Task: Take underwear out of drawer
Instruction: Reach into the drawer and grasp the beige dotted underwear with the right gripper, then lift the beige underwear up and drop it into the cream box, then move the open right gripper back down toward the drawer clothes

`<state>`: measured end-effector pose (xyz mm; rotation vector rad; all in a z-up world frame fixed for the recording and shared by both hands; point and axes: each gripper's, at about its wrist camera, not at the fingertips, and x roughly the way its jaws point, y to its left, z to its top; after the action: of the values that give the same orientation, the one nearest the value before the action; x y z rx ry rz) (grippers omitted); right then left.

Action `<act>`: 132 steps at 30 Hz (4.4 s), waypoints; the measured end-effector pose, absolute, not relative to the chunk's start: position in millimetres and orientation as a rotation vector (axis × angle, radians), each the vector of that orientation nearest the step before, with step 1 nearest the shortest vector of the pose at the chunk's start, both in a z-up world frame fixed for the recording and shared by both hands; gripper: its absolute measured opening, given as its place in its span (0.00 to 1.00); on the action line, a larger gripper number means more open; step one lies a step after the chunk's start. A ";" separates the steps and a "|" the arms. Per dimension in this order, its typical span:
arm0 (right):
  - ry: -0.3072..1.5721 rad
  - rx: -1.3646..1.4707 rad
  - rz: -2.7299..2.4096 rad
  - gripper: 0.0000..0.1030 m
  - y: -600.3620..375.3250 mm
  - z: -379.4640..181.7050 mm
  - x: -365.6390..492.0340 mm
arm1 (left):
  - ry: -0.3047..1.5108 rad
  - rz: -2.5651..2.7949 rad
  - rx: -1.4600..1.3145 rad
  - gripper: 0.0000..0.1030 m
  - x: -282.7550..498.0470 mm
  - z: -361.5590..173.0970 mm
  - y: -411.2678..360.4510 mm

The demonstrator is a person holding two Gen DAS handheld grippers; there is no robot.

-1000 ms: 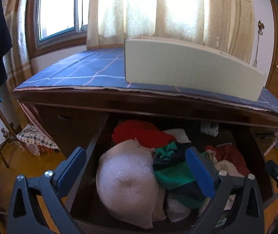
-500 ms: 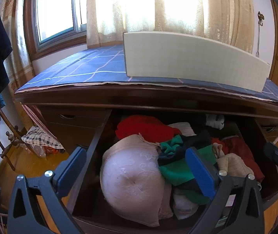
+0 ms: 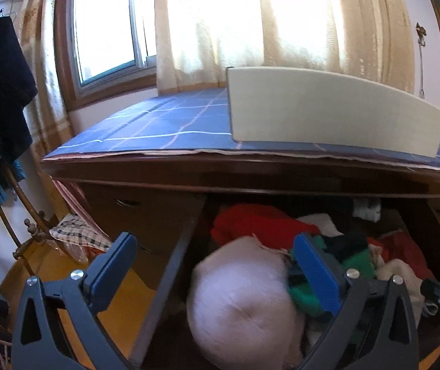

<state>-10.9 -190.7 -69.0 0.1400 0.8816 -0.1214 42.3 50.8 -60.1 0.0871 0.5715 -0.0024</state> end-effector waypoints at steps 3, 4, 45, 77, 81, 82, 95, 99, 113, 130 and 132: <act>0.905 0.137 -0.103 0.99 -186.7 -73.5 -4.2 | 0.569 0.022 0.105 1.00 52.5 -63.1 53.4; 0.911 0.130 -0.098 0.99 -184.9 -75.0 -2.1 | 0.573 0.030 0.109 1.00 56.1 -65.1 55.3; 0.977 0.258 0.080 0.07 -197.7 -63.6 -4.6 | 0.573 0.051 0.105 1.00 62.4 -74.4 64.8; 0.520 0.176 -0.106 0.06 -274.9 191.9 158.2 | 0.564 0.026 0.095 1.00 60.4 -74.6 65.8; 0.577 0.185 -0.152 0.06 -297.1 162.5 206.3 | 0.567 0.028 0.115 1.00 61.9 -75.3 62.4; 0.592 0.181 -0.163 0.06 -301.0 155.5 215.3 | 0.568 0.032 0.120 1.00 62.4 -75.2 61.3; 0.775 0.194 -0.169 0.06 -327.7 94.4 264.1 | 0.595 0.040 0.104 1.00 66.7 -76.3 62.0; 0.811 0.206 -0.146 0.08 -328.1 86.1 268.3 | 0.585 0.046 0.118 1.00 64.2 -76.6 58.5; 0.606 0.251 -0.080 0.61 -322.7 109.1 207.7 | 0.548 0.068 0.168 1.00 59.2 -74.4 53.8; 0.495 0.327 -0.025 0.61 -267.6 58.1 41.3 | 0.519 0.074 0.214 1.00 54.5 -73.4 48.1; 0.512 0.327 -0.030 0.61 -259.3 49.3 34.4 | 0.522 0.075 0.223 1.00 55.1 -73.7 47.1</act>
<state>34.4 -259.3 49.3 0.3267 0.5117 -0.0296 55.1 47.1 -73.7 0.2228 0.5215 0.0748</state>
